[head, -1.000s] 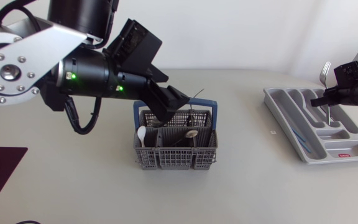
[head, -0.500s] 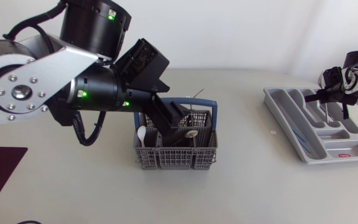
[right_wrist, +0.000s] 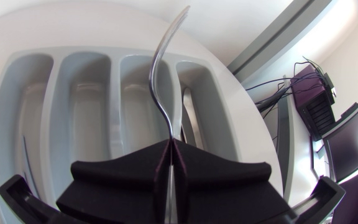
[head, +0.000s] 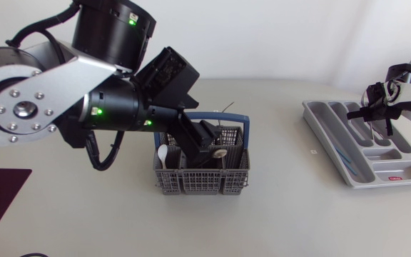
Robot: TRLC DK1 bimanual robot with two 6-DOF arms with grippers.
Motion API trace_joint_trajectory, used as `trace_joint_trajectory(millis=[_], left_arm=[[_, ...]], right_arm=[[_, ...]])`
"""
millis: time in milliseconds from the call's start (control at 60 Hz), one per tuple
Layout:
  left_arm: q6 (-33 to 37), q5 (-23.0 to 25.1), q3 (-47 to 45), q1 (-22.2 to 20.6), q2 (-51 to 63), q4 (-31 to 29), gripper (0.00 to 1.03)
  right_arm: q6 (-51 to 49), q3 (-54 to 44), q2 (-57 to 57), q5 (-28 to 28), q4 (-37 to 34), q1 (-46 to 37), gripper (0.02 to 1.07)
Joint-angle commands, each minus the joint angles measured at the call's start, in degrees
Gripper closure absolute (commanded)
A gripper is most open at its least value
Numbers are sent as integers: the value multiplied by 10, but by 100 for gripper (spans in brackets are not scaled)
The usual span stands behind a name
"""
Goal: Sort the cutlery from the basket into the organizer compartments.
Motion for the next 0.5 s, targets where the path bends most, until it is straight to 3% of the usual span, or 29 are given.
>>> trace_joint_trajectory(millis=[0,167,267,350,483], left_arm=[[10,-5,-12,-4,-1,-7,11],[10,-5,-11,-5,-2,-9,11],[10,-6,-11,-7,-3,-10,11],[10,-6,-11,-7,-4,-12,11],[10,-8,-9,-9,-4,-15,11]], right_arm=[[15,16,27,3,-13,-4,98],[15,25,38,0,-22,2,96],[15,27,40,-3,-27,6,85],[16,26,42,-4,-29,9,83],[27,16,26,-13,-29,9,58]])
